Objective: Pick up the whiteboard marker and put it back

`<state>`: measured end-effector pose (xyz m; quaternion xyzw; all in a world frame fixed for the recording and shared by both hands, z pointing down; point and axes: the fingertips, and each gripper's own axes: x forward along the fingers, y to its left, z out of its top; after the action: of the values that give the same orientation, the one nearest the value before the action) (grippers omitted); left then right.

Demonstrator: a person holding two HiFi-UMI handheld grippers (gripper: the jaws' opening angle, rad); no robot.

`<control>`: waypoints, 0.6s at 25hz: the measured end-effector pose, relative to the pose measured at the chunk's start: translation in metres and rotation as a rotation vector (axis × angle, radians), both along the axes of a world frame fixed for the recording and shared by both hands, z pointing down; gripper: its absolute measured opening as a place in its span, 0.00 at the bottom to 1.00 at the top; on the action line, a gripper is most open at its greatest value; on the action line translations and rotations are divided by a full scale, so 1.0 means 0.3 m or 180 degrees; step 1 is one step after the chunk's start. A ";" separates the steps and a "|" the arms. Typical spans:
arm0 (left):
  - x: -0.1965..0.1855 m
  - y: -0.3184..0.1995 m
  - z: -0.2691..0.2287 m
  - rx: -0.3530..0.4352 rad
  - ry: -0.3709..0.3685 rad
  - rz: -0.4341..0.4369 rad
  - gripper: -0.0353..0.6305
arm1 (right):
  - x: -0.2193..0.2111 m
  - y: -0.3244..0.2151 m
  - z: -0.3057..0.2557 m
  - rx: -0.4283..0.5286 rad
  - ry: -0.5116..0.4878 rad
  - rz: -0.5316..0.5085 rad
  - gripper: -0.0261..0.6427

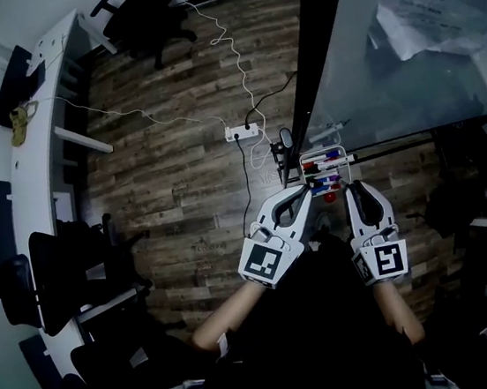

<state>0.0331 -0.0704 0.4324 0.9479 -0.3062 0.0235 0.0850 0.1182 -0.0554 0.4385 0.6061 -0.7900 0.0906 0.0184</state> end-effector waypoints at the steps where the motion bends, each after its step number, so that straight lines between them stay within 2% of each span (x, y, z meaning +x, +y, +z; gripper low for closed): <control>1: 0.006 -0.003 0.000 0.0003 -0.0012 -0.0001 0.06 | -0.001 -0.006 0.000 -0.0005 -0.0016 -0.0015 0.16; 8: 0.049 -0.019 -0.009 -0.0032 -0.0009 -0.0034 0.06 | 0.012 -0.021 0.046 -0.0078 -0.0121 -0.0106 0.16; 15: 0.071 -0.012 0.013 -0.0032 -0.0132 -0.0005 0.06 | 0.030 -0.018 0.115 -0.0246 -0.0072 -0.0189 0.16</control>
<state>0.0543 -0.0739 0.4362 0.9465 -0.3085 0.0446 0.0834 0.1271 -0.0606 0.4730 0.5801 -0.8037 0.1274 0.0355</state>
